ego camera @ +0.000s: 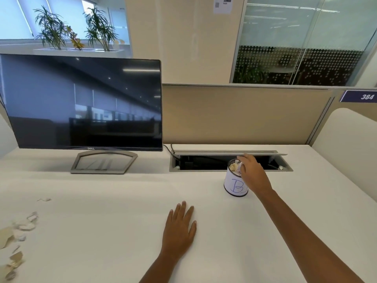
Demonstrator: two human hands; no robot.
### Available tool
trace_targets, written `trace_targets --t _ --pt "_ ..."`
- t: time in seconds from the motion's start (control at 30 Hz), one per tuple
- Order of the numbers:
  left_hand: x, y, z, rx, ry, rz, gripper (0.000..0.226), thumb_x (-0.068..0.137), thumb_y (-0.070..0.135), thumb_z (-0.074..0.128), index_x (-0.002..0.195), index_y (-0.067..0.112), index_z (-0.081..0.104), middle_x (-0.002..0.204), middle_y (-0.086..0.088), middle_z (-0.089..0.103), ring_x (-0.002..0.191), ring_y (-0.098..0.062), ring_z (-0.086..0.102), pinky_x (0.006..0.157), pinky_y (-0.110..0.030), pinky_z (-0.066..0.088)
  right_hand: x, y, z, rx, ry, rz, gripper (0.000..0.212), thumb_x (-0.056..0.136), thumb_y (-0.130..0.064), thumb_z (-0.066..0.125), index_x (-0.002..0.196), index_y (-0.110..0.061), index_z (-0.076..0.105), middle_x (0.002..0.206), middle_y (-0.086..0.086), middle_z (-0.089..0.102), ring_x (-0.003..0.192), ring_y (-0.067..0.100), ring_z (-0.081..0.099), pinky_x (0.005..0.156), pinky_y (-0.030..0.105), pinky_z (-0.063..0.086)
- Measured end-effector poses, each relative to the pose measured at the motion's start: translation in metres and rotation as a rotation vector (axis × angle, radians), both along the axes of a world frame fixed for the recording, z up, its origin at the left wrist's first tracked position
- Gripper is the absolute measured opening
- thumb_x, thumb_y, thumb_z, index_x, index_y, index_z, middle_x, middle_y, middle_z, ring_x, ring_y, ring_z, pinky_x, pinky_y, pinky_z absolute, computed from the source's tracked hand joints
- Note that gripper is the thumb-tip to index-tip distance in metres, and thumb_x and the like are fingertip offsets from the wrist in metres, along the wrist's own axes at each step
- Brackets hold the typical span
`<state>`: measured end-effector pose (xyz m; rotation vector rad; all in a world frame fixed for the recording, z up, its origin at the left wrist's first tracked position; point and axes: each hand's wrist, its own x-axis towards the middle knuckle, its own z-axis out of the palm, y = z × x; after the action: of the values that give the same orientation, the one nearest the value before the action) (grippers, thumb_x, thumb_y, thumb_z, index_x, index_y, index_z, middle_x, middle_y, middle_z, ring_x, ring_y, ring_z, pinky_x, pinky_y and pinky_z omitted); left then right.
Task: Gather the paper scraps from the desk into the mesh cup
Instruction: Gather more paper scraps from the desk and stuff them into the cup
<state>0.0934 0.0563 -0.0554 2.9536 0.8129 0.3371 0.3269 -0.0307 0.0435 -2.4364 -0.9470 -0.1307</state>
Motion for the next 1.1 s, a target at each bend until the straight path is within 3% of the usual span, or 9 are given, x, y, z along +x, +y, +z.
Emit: trace_targets --t 0.1,0.17,0.37,0.47,0.7,0.83,0.97,1.03,1.1 --pt "-0.002 0.002 0.002 -0.121 -0.007 0.004 0.057 0.072 0.044 0.073 0.123 0.020 0.062 0.134 -0.013 0.057 0.123 -0.021 0.057 0.098 -0.029 0.049 -0.006 -0.001 -0.007 -0.244 -0.007 -0.016 0.041 0.099 -0.016 0.026 0.139 -0.014 0.037 0.147 0.004 0.039 0.142 0.019 0.025 0.116 0.056 0.008" --pt "-0.003 0.007 -0.003 -0.210 0.041 -0.001 0.054 0.097 0.039 0.036 0.147 0.022 0.024 0.159 -0.009 0.012 0.147 -0.020 0.014 0.120 -0.029 0.013 -0.009 -0.003 -0.007 -0.283 -0.020 -0.032 0.041 0.100 -0.018 0.024 0.139 -0.016 0.035 0.148 0.001 0.038 0.144 0.017 0.019 0.115 0.059 0.004" --pt "-0.027 0.022 -0.004 -0.247 0.057 0.094 0.051 0.101 0.036 0.022 0.149 0.026 0.010 0.160 0.000 -0.001 0.148 -0.015 -0.004 0.121 -0.030 -0.001 -0.035 -0.005 0.008 0.017 -0.225 -0.010 0.037 0.094 -0.010 0.040 0.129 -0.004 0.051 0.139 0.014 0.048 0.135 0.024 0.039 0.113 0.057 0.016" --pt "-0.047 0.032 0.000 -0.221 0.033 0.129 0.050 0.100 0.032 0.023 0.149 0.024 0.012 0.160 0.000 0.002 0.148 -0.016 -0.003 0.121 -0.030 0.000 -0.070 0.004 0.006 0.194 -0.137 0.100 0.033 0.088 0.000 0.045 0.118 0.002 0.060 0.125 0.022 0.058 0.121 0.034 0.052 0.106 0.043 0.034" --pt "-0.122 0.063 0.014 -0.162 0.089 0.188 0.051 0.100 0.029 0.024 0.149 0.021 0.011 0.160 -0.001 0.005 0.149 -0.018 -0.002 0.121 -0.030 0.002 -0.206 0.050 -0.037 0.105 0.175 0.314 0.031 0.090 -0.004 0.047 0.118 -0.009 0.060 0.125 0.006 0.058 0.121 0.019 0.050 0.101 0.017 0.032" --pt "-0.174 0.092 0.030 -0.020 -0.072 0.214 0.053 0.091 0.026 0.055 0.140 0.011 0.040 0.149 -0.015 0.038 0.142 -0.026 0.030 0.115 -0.029 0.029 -0.285 0.089 -0.054 0.031 0.244 0.423 0.032 0.092 -0.009 0.044 0.122 -0.013 0.055 0.128 0.001 0.055 0.121 0.013 0.050 0.102 0.016 0.033" --pt "-0.233 0.135 0.032 -0.045 -0.046 0.263 0.051 0.096 0.007 0.031 0.146 0.017 0.024 0.157 -0.002 0.022 0.147 -0.017 0.013 0.118 -0.026 0.016 -0.355 0.133 -0.062 -0.025 0.275 0.564 0.036 0.095 -0.018 0.044 0.131 -0.016 0.048 0.137 0.000 0.047 0.127 0.010 0.043 0.105 0.013 0.029" --pt "-0.260 0.153 0.041 -0.006 -0.105 0.304 0.056 0.079 -0.009 0.055 0.131 0.009 0.050 0.140 -0.015 0.049 0.134 -0.025 0.045 0.104 -0.029 0.042 -0.386 0.153 -0.063 -0.076 0.291 0.638 0.043 0.095 -0.026 0.046 0.137 -0.018 0.040 0.145 -0.001 0.036 0.134 0.010 0.035 0.109 0.017 0.028" --pt "-0.291 0.170 0.048 0.034 -0.156 0.303 0.060 0.042 -0.019 0.076 0.097 0.005 0.072 0.098 -0.017 0.073 0.089 -0.029 0.073 0.067 -0.030 0.059 -0.414 0.172 -0.063 -0.128 0.301 0.697 0.052 0.093 -0.034 0.050 0.141 -0.024 0.032 0.153 -0.005 0.022 0.140 0.011 0.025 0.112 0.024 0.027"
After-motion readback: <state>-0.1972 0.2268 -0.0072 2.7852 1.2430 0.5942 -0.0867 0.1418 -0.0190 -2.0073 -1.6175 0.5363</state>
